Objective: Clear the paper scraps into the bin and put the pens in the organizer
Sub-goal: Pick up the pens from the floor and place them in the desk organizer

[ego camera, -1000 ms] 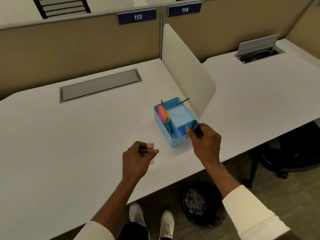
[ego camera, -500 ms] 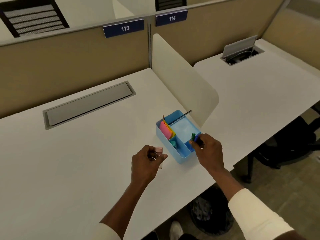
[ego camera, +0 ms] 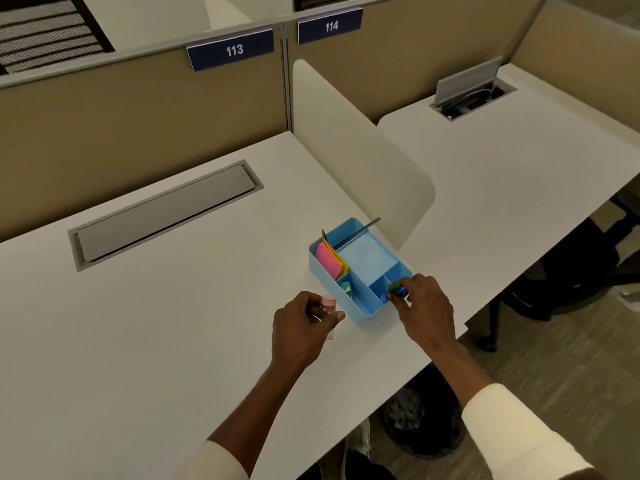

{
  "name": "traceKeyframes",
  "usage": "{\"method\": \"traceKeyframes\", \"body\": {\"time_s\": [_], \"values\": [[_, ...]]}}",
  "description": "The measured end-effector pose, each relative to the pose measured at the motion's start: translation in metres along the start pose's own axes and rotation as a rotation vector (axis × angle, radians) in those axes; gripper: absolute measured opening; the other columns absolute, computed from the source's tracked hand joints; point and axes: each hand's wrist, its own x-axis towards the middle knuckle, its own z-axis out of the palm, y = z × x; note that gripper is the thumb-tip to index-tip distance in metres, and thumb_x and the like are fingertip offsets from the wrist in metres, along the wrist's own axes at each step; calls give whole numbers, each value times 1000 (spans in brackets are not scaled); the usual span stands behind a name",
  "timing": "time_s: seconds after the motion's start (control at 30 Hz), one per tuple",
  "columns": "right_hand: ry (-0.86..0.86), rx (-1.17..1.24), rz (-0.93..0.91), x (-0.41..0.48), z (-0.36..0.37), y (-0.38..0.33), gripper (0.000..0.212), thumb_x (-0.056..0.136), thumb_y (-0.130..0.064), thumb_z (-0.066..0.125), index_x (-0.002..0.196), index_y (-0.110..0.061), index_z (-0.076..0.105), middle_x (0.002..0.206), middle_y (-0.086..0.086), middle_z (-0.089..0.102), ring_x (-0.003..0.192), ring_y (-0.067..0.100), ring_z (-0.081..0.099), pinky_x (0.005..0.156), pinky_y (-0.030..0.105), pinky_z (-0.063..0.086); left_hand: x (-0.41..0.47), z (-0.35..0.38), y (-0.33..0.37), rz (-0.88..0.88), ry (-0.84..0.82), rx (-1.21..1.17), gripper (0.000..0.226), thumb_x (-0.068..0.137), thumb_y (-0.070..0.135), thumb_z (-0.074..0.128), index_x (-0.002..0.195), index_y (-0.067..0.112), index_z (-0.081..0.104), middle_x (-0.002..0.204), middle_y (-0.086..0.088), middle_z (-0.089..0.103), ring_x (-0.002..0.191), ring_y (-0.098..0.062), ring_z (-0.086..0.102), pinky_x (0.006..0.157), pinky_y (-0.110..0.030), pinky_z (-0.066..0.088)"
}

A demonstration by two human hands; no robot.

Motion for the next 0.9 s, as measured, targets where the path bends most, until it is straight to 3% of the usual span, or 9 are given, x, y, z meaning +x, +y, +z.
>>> {"method": "traceKeyframes", "body": {"time_s": [0.17,0.27,0.4,0.53,0.7,0.77,0.9], "values": [[-9,73,-16,-2,-1,-1,21,94,-27,75,113,-19,72,101,1,70,93,20,64,64,28,47,-5,11,10,-2,-12,-32,45,81,53,83,114,24,72,97,9,75,80,-8,67,77,-26,60],[-8,172,6,-5,-2,1,26,94,-20,75,120,-20,71,104,0,71,95,18,65,73,30,54,-7,16,14,-6,-5,-42,44,81,53,83,113,25,71,95,11,73,79,-6,67,73,-18,57],[-6,286,3,-11,-6,4,38,93,-6,74,129,-18,70,106,0,74,98,15,65,87,32,59,-10,26,17,-7,3,-58,46,81,55,83,114,25,71,96,11,74,81,-8,68,78,-21,59],[63,326,27,-25,-14,-1,33,92,-8,76,124,-14,72,108,2,74,96,15,68,86,36,63,-17,39,23,-9,1,-75,45,80,58,82,113,29,70,95,14,74,82,-7,69,83,-24,62],[8,472,-3,-50,-25,-8,29,87,-13,83,114,-17,72,105,-4,72,87,11,69,72,28,62,-30,52,37,-34,4,-167,35,73,66,82,99,46,68,90,33,70,80,0,72,68,-11,51],[-50,530,-4,-56,-27,-10,36,86,-16,84,119,-16,71,107,-5,73,88,11,71,71,23,63,-34,55,43,-36,6,-203,29,70,72,78,92,57,67,87,42,69,81,12,71,67,-9,47],[-136,588,-15,-60,-30,-11,54,83,-9,85,133,-14,65,118,-1,74,99,12,73,78,32,66,-41,59,54,11,5,-165,17,68,86,62,84,83,56,78,60,57,82,36,57,67,-5,41]]}}
